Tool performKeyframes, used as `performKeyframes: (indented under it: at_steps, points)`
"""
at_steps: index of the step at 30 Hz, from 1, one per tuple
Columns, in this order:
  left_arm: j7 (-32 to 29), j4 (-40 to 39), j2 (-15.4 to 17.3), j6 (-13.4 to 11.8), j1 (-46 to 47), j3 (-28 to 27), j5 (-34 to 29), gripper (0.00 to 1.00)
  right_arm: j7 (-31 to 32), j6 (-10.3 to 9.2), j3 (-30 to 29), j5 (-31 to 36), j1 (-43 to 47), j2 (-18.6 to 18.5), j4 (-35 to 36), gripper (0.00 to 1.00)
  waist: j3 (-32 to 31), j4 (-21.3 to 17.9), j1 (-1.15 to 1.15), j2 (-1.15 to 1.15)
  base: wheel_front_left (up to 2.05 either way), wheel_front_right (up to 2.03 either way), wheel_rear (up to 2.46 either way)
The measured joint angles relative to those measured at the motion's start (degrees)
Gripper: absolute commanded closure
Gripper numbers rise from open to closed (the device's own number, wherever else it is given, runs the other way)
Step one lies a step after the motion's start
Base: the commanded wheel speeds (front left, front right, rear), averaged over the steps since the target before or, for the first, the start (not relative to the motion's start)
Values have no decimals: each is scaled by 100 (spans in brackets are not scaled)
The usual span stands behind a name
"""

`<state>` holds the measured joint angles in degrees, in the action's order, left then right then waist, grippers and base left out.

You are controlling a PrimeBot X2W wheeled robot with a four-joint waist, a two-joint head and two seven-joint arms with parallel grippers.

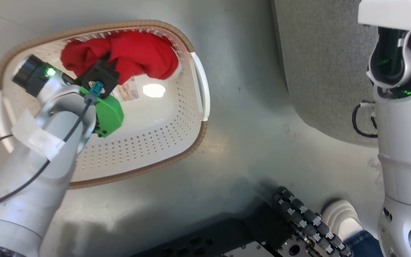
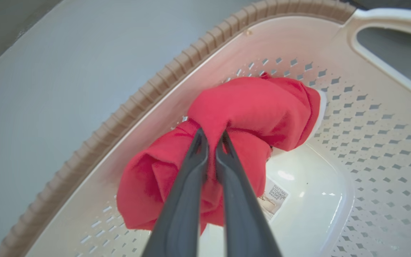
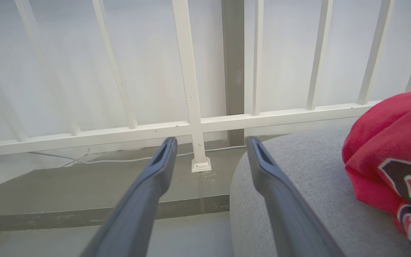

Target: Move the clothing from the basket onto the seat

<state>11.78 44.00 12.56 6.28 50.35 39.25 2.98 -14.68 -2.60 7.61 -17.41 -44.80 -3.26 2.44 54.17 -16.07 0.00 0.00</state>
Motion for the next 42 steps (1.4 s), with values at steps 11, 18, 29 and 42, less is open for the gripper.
performKeyframes:
  at_steps: [11,18,29,42]
  points:
    - [152,-278,-356,30,-47,-22,287,100,0,156,-24,276,475,0,-522,0,-695,313,0,0,0,0,0]
    - [198,-565,-485,55,32,-12,286,100,1,209,-111,376,731,-1,-784,0,-1142,520,0,0,0,0,0]
    - [242,-754,-831,60,346,-381,770,100,1,369,-196,448,1241,-9,-1379,0,-2089,981,0,0,0,0,0]
    - [245,-564,-993,69,360,-538,1238,100,1,516,-133,495,1747,-8,-2123,0,-3186,1303,-1,0,0,0,0]
